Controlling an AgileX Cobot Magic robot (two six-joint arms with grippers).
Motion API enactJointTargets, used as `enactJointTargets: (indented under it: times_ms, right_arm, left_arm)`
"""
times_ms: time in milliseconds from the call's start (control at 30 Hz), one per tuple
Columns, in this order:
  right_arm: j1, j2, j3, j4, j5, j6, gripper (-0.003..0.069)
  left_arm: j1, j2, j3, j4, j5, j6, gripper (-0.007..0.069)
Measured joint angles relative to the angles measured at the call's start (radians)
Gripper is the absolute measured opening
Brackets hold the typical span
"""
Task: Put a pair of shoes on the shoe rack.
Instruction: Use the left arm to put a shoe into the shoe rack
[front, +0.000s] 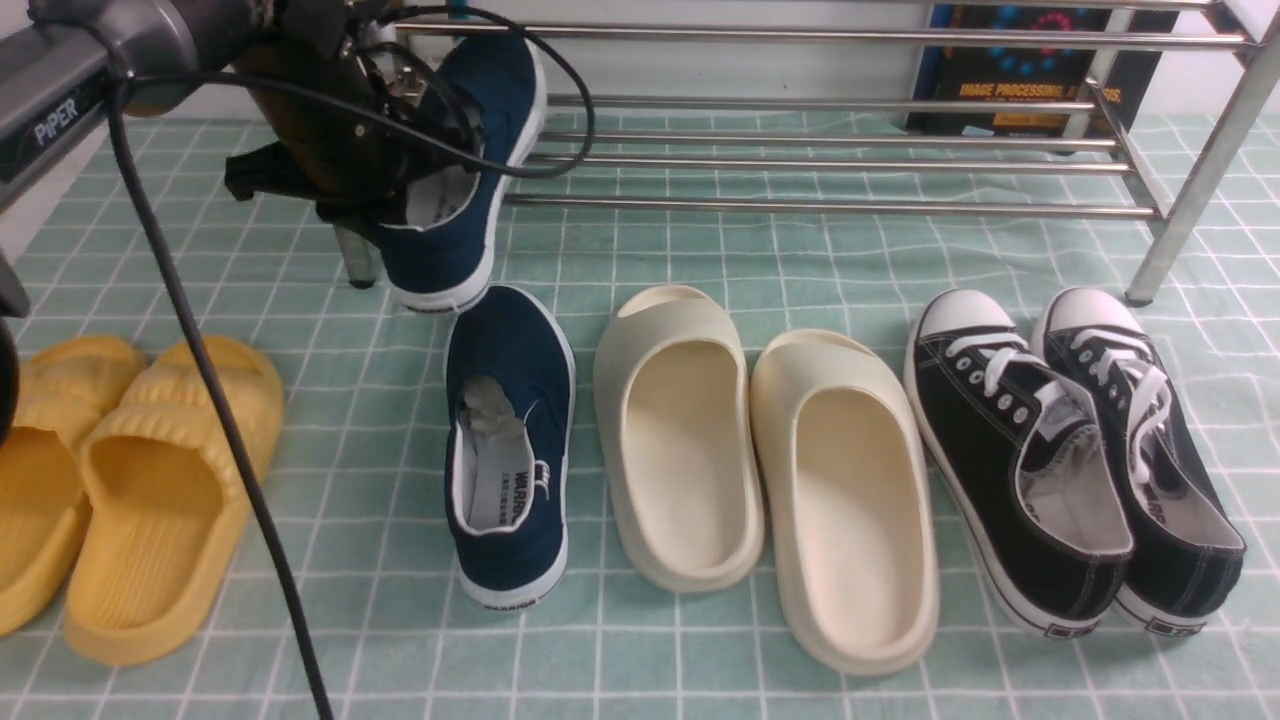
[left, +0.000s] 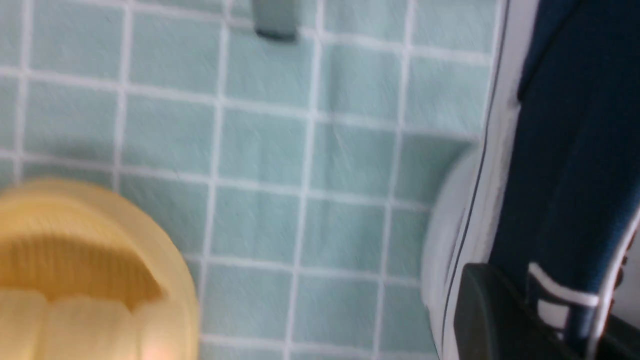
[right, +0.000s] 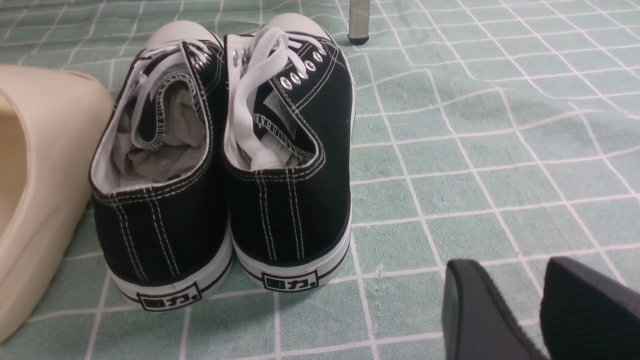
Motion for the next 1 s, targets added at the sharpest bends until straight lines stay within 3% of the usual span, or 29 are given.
enactJointTargets:
  times_ms: [667, 867, 1000]
  right_arm:
    - [0.0, 0.0, 0.0, 0.0, 0.0, 0.0, 0.0239]
    - [0.0, 0.0, 0.0, 0.0, 0.0, 0.0, 0.0239]
    - [0.0, 0.0, 0.0, 0.0, 0.0, 0.0, 0.0239]
  left_arm:
    - [0.012, 0.137, -0.091, -0.003, -0.259, -0.028, 0.0017]
    - [0.012, 0.143, -0.091, -0.002, -0.271, -0.037, 0.0073]
    - [0.012, 0.147, -0.094, -0.005, -0.288, -0.054, 0.0181]
